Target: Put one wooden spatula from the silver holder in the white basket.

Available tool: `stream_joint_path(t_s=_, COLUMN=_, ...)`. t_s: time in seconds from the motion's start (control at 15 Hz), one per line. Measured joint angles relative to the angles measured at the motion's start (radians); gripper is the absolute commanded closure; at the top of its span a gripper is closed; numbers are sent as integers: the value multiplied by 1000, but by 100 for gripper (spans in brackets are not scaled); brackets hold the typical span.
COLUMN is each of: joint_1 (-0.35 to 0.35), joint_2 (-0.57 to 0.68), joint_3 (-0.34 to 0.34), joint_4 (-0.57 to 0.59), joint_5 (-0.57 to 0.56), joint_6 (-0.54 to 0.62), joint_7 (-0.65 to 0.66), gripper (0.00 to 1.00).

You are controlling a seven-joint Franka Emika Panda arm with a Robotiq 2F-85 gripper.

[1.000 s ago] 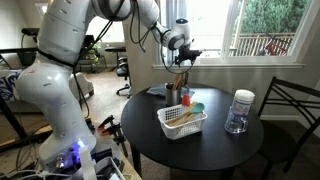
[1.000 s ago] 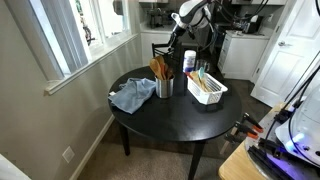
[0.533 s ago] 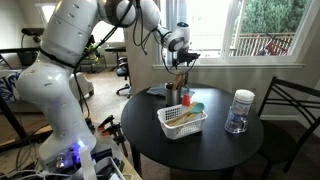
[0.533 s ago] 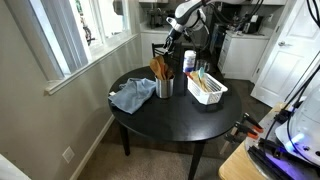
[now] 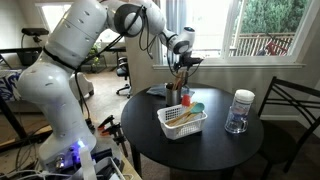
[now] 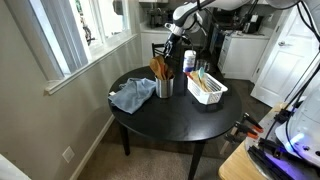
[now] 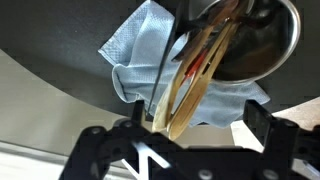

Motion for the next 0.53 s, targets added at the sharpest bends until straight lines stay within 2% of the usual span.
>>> stream_joint_path(t_s=0.53, joint_1=3, joint_2=78, joint_3=-5, joint_4=113, joint_5=37, joint_6=-68, joint_7=-68, gripper=0)
